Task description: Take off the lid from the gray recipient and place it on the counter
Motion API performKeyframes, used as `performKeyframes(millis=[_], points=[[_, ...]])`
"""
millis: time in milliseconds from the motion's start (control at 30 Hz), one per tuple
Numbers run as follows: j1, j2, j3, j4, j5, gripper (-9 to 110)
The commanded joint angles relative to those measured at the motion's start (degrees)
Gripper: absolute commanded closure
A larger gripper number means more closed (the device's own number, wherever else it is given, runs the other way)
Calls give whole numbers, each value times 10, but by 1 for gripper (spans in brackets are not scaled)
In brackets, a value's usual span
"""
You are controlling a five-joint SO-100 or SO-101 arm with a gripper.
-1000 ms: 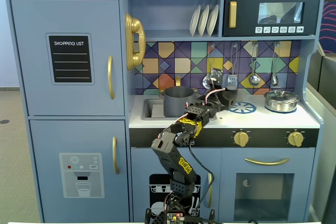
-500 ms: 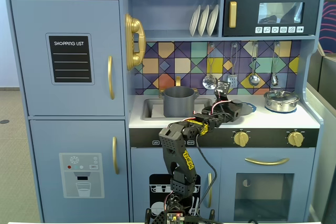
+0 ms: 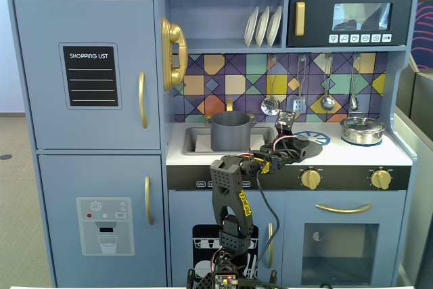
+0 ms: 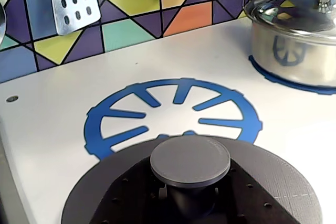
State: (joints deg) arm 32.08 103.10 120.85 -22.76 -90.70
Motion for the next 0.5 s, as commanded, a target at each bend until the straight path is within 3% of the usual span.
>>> performKeyframes(millis=[0,200,467], points=[[0,2,-5,-37,-4,102],[5,4,15,-55,-7,97],[20,17,33,-59,-24,71]])
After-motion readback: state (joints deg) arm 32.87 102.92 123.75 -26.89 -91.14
